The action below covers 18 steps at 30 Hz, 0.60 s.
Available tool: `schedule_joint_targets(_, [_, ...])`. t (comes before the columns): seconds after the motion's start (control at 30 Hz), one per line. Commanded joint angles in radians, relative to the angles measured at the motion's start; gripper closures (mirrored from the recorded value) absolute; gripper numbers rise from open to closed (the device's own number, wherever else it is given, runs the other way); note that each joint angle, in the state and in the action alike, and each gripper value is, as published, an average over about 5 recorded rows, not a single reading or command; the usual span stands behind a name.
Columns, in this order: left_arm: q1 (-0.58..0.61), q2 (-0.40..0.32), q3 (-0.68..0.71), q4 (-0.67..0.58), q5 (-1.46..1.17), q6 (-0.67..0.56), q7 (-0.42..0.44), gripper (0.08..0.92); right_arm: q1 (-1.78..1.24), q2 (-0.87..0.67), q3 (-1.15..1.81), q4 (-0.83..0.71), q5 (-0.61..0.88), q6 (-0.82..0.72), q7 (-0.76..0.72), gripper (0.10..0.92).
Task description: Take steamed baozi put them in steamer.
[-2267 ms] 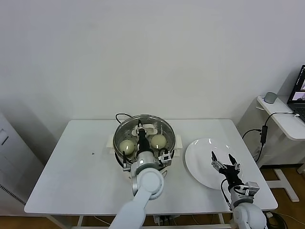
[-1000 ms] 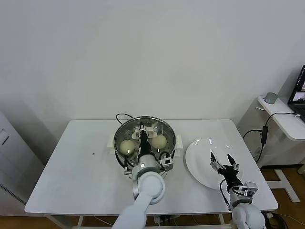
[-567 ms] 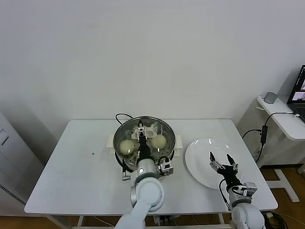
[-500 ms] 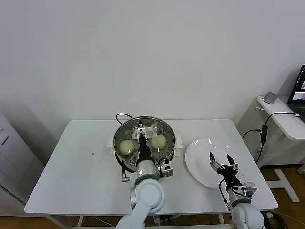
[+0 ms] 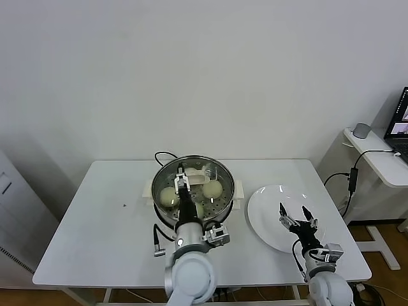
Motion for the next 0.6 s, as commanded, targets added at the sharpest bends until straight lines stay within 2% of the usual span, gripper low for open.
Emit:
schedule_joint_targets(0.03, [0.094, 0.053, -0.173, -0.148, -0.315, 0.009, -0.24, 0.177, -0.032, -0.004, -0.008, 0.026, 0.0, 0.027, -0.059, 0.203])
schedule_joint_targets(0.17, [0.124, 0.123, -0.293, -0.187, -0.625, -0.106, -0.375, 0.177, -0.056, -0.011, -0.016, 0.054, -0.014, 0.058, -0.105, 0.203])
schedule_joint_targets(0.27, [0.156, 0.142, -0.4, -0.209, -0.873, -0.29, -0.433, 0.177, -0.073, -0.017, -0.028, 0.083, -0.021, 0.068, -0.105, 0.203])
schedule_joint_targets(0.4, [0.211, 0.131, -0.543, -0.214, -1.129, -0.555, -0.488, 0.177, -0.086, 0.007, -0.024, 0.109, -0.067, 0.07, -0.105, 0.203])
schedule_joint_targets(0.6, [0.315, 0.073, -0.646, -0.179, -1.225, -0.744, -0.547, 0.177, -0.112, 0.019, -0.024, 0.119, -0.088, 0.09, -0.106, 0.203])
